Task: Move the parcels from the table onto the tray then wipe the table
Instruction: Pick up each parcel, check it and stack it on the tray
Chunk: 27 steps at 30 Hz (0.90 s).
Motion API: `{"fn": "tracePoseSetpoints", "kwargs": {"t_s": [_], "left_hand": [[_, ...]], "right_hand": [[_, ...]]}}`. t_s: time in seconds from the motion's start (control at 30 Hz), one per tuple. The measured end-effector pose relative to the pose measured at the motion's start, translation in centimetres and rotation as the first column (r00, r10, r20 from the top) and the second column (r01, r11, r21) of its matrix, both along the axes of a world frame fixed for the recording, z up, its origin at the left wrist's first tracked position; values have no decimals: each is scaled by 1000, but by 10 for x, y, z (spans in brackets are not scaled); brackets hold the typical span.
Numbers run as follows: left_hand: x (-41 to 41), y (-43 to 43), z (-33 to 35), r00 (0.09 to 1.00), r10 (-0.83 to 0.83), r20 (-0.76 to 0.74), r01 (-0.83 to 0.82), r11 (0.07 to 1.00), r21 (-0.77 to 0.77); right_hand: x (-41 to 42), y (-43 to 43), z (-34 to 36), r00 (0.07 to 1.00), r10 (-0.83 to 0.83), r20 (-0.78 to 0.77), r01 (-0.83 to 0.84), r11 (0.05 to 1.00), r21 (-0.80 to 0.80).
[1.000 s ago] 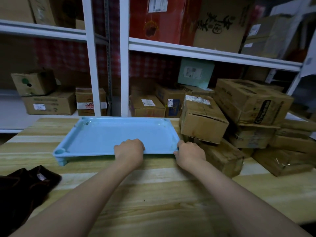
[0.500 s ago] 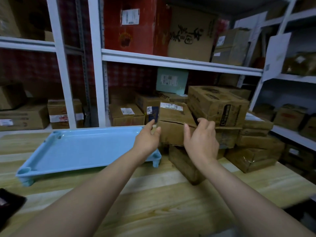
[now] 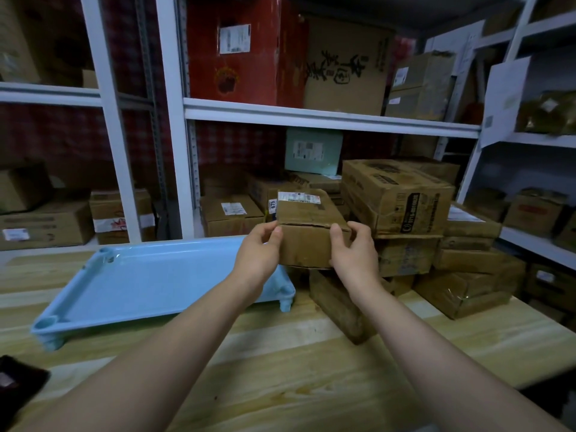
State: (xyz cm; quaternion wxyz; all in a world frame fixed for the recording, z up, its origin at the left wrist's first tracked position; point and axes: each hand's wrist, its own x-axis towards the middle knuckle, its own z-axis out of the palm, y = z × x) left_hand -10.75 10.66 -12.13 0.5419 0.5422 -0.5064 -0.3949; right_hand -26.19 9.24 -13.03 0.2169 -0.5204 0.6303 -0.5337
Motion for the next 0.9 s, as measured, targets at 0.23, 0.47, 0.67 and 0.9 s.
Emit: {"fn": "tracePoseSetpoints", "kwargs": {"t_s": [0.23,0.47,0.67,0.9], "left_hand": [[12,3,-1,989,120,-80,-120,993,14],[27,10,-4,969,194,-150,-185,980,67],[40,27,-9,984,154,-93,-155,988,-9],[57,45,-12,989,102,-109,-110,991,-75]], "right_hand": [[13,2,-1,991,7,131,2,997,-71],[21,16,4,938,120,324,-112,993,-44],[33,30,2,864,276,420,-304,953,-1],[45,35,-3,779,281,561,-368,929,46]]}}
